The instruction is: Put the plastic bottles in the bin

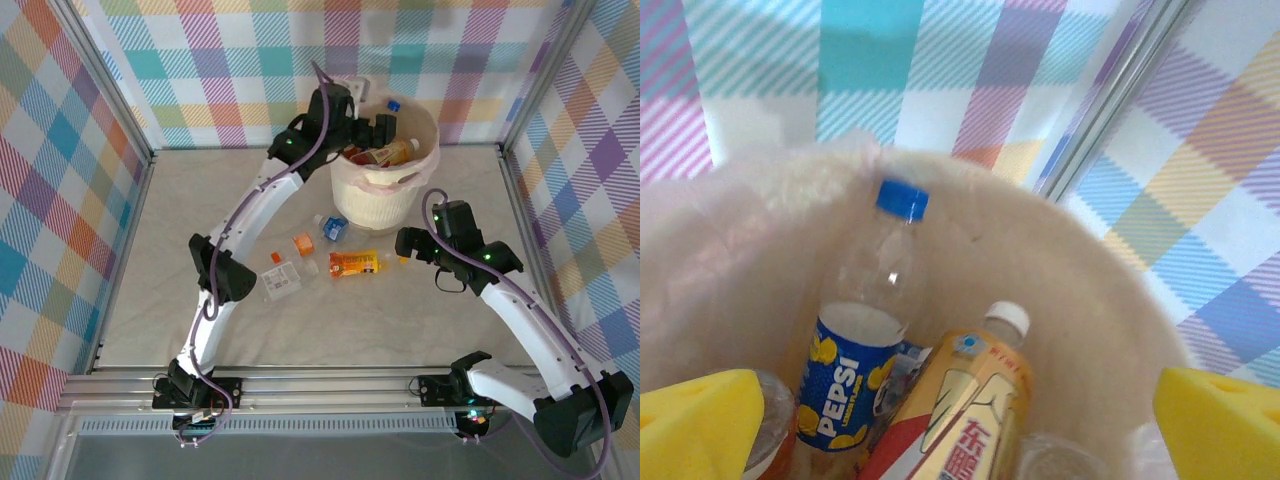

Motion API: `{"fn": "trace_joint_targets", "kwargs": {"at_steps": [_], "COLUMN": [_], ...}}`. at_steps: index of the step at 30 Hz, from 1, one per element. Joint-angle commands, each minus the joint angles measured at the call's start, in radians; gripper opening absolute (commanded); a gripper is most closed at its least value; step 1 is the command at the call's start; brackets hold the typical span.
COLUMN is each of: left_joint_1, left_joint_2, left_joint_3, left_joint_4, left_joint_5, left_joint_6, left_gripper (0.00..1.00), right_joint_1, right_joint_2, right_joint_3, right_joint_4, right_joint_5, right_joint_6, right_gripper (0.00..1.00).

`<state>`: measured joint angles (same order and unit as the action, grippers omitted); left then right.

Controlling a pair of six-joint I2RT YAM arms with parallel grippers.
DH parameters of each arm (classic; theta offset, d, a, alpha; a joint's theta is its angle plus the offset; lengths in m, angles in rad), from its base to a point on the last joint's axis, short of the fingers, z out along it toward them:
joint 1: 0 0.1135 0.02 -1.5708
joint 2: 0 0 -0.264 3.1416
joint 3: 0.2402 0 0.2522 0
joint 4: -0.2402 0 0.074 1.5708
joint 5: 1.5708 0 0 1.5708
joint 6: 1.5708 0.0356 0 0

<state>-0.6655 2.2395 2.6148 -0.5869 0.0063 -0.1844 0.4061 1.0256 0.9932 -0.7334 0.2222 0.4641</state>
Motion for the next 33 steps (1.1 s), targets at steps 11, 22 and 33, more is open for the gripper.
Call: {"fn": "trace_joint_targets", "kwargs": {"at_steps": [11, 22, 33], "left_joint_1": [-0.007, -0.008, -0.006], "left_joint_2": [-0.330, -0.842, -1.176], "left_joint_3": [-0.173, -0.994, -1.563], "left_joint_4": [-0.069, 0.290, 0.354], "left_joint_5": [-0.117, -0.297, -0.532], "left_joint_6": [0.049, -0.012, -0.193], "left_gripper": [1.00, 1.00, 1.00], "right_joint_1": [0.000, 0.039, 0.101], "right_joint_2": [-0.036, -0.027, 0.082], "right_joint_3": [-0.002, -0.031, -0.067], "right_joint_4": [0.017, 0.005, 0.095], "right_joint_5": [-0.050, -0.033, -0.096], "right_joint_6": [-0.027, -0.031, -0.042], "right_gripper": [1.00, 1.00, 1.00]}}
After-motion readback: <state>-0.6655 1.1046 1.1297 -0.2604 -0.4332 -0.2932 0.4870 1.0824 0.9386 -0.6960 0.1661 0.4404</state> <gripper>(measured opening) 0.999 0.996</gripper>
